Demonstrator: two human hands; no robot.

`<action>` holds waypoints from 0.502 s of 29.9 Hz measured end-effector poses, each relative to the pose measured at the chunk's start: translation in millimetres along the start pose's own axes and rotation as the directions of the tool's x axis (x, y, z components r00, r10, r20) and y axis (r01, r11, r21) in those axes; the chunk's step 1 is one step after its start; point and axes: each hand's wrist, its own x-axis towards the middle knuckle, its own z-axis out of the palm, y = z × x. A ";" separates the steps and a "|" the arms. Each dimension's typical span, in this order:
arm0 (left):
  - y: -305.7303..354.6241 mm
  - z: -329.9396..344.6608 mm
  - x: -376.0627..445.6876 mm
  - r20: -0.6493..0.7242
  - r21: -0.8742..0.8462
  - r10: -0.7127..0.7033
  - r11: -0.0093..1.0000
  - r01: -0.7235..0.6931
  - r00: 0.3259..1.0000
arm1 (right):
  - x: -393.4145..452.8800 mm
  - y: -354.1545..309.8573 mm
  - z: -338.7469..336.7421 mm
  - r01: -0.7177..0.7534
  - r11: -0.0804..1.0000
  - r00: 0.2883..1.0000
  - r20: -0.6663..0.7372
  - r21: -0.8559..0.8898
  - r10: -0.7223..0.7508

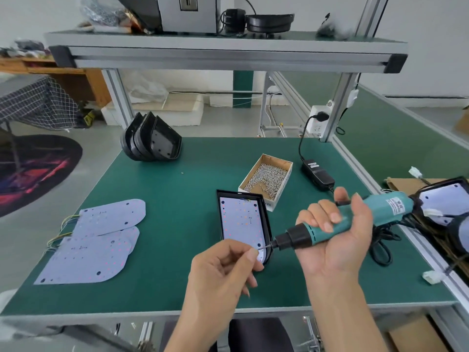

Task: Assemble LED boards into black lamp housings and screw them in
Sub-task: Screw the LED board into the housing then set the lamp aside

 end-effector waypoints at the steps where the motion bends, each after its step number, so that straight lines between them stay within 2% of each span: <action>1: -0.3 0.6 -0.4 -0.002 -0.005 -0.007 1.000 0.007 1.000 | -0.4 0.4 0.2 0.000 1.000 1.000 -0.001 0.005 0.000; 8: -3.9 3.6 -3.1 -0.041 0.007 -0.031 0.999 0.031 0.999 | -5.0 -0.6 -1.7 -0.022 1.000 1.000 0.019 0.017 0.022; 15: -4.4 6.5 -5.4 -0.013 0.016 -0.028 0.999 0.028 1.000 | -9.5 -0.5 -1.5 -0.027 1.000 0.999 0.021 0.001 0.027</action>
